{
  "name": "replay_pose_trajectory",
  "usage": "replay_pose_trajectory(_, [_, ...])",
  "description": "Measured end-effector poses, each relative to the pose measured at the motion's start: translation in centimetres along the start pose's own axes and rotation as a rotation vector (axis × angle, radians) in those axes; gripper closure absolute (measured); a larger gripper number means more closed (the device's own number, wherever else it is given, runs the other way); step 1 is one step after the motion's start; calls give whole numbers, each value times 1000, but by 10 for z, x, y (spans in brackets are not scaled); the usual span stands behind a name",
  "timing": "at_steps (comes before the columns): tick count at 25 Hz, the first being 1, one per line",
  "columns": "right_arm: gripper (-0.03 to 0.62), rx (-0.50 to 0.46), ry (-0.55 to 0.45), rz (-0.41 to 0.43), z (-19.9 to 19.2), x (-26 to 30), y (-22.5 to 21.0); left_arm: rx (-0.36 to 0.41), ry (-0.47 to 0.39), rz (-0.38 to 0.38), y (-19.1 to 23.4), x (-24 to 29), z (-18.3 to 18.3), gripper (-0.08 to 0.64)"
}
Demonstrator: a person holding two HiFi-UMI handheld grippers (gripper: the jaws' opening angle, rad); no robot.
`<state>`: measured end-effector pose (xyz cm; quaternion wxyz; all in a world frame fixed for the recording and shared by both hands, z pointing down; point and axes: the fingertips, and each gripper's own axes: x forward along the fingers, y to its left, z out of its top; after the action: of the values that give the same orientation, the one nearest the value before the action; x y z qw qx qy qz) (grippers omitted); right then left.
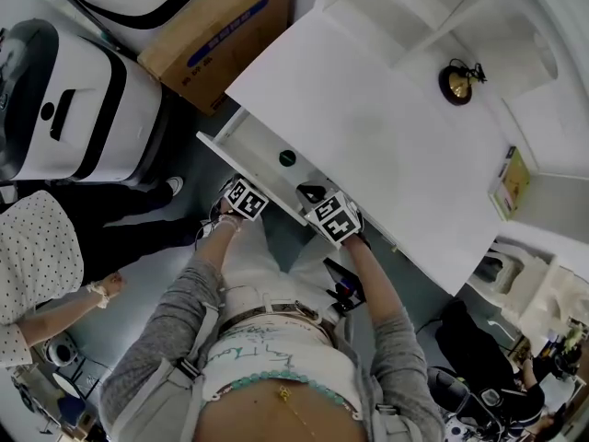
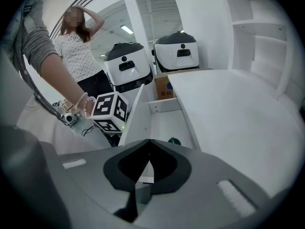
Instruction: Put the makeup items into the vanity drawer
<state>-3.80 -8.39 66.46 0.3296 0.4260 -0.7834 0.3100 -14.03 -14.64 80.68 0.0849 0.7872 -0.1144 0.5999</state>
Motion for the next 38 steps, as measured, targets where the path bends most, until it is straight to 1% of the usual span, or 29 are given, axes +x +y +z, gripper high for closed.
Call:
replay_pose_trajectory(8, [563, 26, -3, -19, -8, -9, -4, 5, 1, -3, 0, 2, 11, 479])
replay_pose_trajectory(14, [563, 51, -12, -33, -7, -22, -6, 7, -2, -3, 1, 5, 17, 479])
replay_pose_trajectory(30, [563, 85, -81, -66, 5, -65, -15, 12, -4, -6, 6, 8, 32, 479])
replay_pose_trajectory(38, [563, 117, -98, -95, 0, -88, -21, 18, 0, -10, 6, 9, 40, 479])
